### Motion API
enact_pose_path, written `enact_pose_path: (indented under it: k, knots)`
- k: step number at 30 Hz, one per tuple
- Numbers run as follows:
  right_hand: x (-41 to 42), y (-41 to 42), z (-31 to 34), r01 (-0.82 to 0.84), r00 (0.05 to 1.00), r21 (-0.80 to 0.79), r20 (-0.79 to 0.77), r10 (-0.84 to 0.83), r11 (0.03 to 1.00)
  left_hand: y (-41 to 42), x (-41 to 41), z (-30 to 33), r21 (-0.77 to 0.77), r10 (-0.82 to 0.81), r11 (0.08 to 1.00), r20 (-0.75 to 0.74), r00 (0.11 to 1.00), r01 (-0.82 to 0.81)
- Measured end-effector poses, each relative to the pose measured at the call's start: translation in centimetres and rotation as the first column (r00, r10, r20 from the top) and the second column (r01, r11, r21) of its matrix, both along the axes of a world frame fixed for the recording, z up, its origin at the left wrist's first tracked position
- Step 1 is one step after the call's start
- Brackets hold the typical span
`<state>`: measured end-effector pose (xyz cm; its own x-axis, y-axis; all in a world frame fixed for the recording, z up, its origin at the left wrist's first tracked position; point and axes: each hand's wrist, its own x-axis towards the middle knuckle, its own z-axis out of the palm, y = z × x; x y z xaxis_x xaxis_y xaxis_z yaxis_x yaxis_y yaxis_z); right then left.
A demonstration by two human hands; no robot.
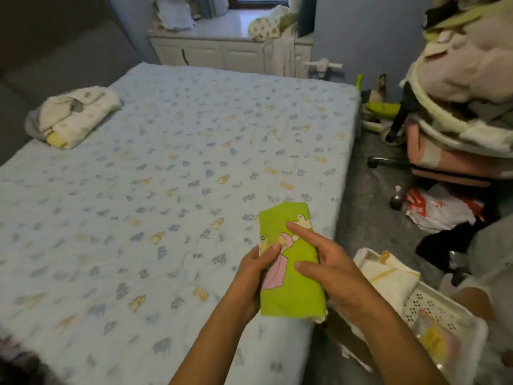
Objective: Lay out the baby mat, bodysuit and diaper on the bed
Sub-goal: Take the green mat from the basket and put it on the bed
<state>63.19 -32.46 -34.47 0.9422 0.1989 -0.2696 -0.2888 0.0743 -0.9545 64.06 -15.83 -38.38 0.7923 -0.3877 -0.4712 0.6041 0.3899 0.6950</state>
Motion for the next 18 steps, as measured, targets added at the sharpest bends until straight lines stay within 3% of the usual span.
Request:
enact_pose_path:
  k: [3,6,11,14,18]
  knots:
    - [-0.1,7.5,0.9,-0.054,0.998,-0.216,0.029,0.061,0.975,9.0,-1.3,0.8,0.267,0.202,0.936,0.121,0.972,-0.228]
    - [-1.2,16.4,1.1,-0.134,0.988,-0.355,0.024,0.152,0.925,18.2,-3.1,1.3,0.434,0.265,0.817,0.303,0.915,-0.380]
    - [-3.5,31.8,0.8,-0.197,0.977,-0.498,-0.024,0.213,0.844,32.9,-6.0,2.0,0.611,0.057,0.679,0.509,0.859,-0.407]
    - [-4.0,40.0,0.7,-0.207,0.972,-0.562,-0.024,0.234,0.801,41.2,-7.0,1.7,0.702,-0.085,0.609,0.520,0.850,-0.368]
    - [-3.0,48.6,-0.6,-0.217,0.966,-0.585,-0.014,0.258,0.781,49.7,-6.4,1.1,0.763,-0.073,0.560,0.434,0.898,-0.324]
